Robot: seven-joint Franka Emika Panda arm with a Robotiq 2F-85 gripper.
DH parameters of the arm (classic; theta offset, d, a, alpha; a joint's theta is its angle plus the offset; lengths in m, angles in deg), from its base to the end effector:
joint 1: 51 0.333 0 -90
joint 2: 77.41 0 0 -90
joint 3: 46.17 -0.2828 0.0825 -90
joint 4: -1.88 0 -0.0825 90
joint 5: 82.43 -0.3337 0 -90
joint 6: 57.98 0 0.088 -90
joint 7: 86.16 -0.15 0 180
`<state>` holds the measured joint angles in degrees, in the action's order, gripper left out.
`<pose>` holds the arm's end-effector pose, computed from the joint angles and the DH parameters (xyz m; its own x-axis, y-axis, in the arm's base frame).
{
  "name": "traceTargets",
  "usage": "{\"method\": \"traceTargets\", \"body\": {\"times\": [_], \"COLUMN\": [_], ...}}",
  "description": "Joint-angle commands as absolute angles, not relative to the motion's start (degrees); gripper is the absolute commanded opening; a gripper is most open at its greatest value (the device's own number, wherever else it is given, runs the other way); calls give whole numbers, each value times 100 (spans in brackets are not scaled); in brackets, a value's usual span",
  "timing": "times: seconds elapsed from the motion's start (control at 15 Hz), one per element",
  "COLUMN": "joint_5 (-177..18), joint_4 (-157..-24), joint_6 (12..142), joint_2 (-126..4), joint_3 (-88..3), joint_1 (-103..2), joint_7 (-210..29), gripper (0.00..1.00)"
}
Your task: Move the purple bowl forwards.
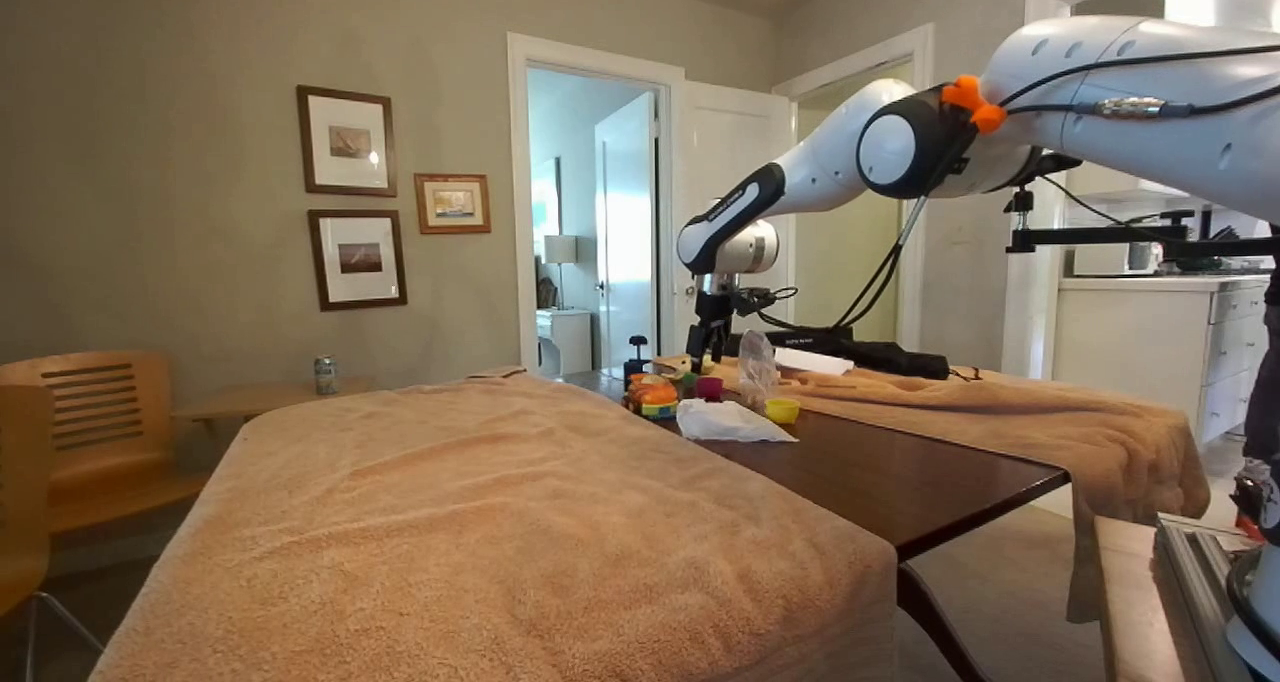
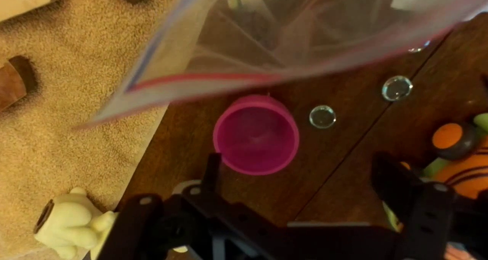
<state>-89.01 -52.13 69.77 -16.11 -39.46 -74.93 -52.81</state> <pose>0.6587 -0.3447 0.2033 0.9803 0.0693 0.1851 0.0474 -0.9916 0.1202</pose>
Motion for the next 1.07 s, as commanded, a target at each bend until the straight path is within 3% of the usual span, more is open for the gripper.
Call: {"method": "traceTargets", "body": {"times": [0.0, 1.0], "joint_5": [-8951, -8943], "joint_4": [-5514, -5440], "joint_6": [7070, 7482], "joint_2": [-1743, -1537], "joint_3": [-3952, -4107], "joint_1": [-7534, -7693], "joint_7": [-5308, -4681], "gripper": [100, 100]}}
